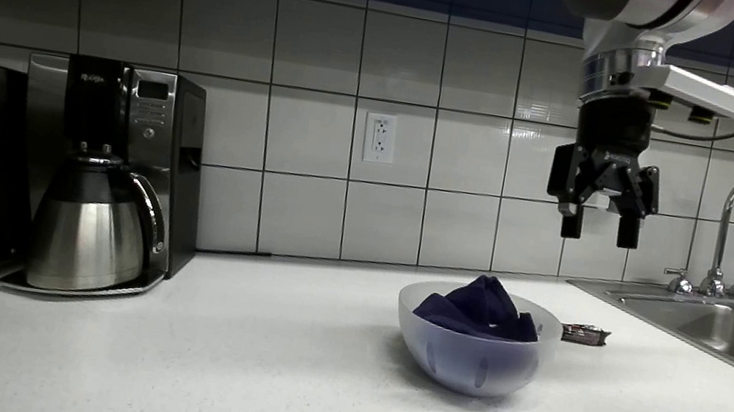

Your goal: Put the cloth on the counter

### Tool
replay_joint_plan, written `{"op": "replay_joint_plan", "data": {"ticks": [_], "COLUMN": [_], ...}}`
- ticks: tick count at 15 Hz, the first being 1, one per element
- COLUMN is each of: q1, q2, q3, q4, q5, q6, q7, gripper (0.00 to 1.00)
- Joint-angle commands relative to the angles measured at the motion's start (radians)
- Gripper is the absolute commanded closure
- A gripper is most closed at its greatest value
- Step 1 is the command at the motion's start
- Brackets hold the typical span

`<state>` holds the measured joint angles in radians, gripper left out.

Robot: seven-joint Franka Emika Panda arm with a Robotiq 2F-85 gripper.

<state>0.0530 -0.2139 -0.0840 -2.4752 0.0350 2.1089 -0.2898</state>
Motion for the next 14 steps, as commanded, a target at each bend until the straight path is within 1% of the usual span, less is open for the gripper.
{"op": "replay_joint_plan", "data": {"ticks": [1,4,8,14], "q1": [0.019,0.037,0.059,0.081], "q2": [0.078,0.117,0.151,0.192], "q3": [0.042,0.071,0.113,0.160], "q4": [0.058,0.076,0.072,0.031], "q5": [0.042,0.076,0.111,0.140], "q6": [0.023,0.023,0.051,0.201], "q7": [-0.017,-0.021,-0.037,-0.107], "gripper": [0.00,0.00,0.00,0.00]}}
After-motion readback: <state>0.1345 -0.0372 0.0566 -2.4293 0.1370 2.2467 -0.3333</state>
